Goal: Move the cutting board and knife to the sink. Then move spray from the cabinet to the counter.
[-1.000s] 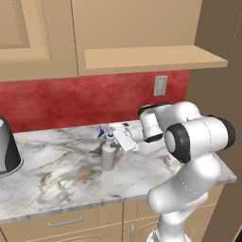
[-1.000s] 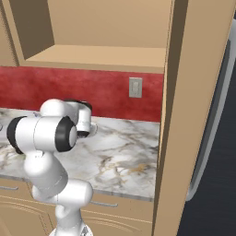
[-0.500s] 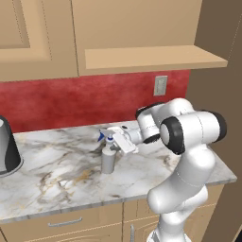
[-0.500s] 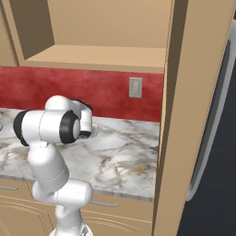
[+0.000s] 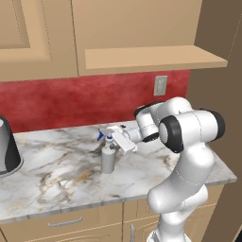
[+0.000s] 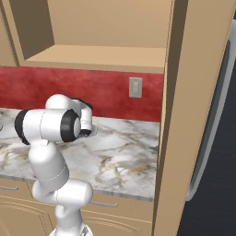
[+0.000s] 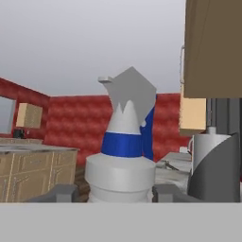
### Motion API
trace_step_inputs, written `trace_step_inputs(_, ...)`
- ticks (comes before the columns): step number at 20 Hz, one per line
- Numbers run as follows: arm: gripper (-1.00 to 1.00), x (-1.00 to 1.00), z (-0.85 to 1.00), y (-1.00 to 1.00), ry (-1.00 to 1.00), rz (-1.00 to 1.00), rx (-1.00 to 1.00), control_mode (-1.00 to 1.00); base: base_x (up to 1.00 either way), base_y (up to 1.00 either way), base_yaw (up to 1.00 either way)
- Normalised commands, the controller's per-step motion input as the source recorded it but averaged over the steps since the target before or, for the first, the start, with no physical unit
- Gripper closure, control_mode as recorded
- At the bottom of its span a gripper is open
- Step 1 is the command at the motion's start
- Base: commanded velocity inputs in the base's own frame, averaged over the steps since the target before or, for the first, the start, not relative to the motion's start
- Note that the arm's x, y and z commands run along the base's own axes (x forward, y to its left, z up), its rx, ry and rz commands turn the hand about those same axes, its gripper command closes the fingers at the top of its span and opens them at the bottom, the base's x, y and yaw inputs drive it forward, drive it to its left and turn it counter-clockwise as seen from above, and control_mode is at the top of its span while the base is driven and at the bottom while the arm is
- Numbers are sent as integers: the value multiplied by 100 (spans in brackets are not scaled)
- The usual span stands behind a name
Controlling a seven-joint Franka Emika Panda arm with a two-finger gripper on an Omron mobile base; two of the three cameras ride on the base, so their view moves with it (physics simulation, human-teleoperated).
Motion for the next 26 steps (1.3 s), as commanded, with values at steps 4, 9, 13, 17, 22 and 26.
trace_step_inputs(4, -100, 0, 0, 0, 1, 0, 0, -100, 0, 0, 0)
trace_step_inputs(9, -100, 0, 0, 0, 0, 0, 0, -100, 0, 0, 0)
trace_step_inputs(13, -100, 0, 0, 0, 0, 0, 0, -100, 0, 0, 0)
trace_step_inputs(17, -100, -1, 0, -4, 0, 0, 0, -100, 0, 0, 0)
trace_step_inputs(22, -100, -27, 0, -46, 0, 0, 0, -100, 0, 0, 0)
trace_step_inputs(26, -100, -46, 1, -67, 0, 0, 0, -100, 0, 0, 0)
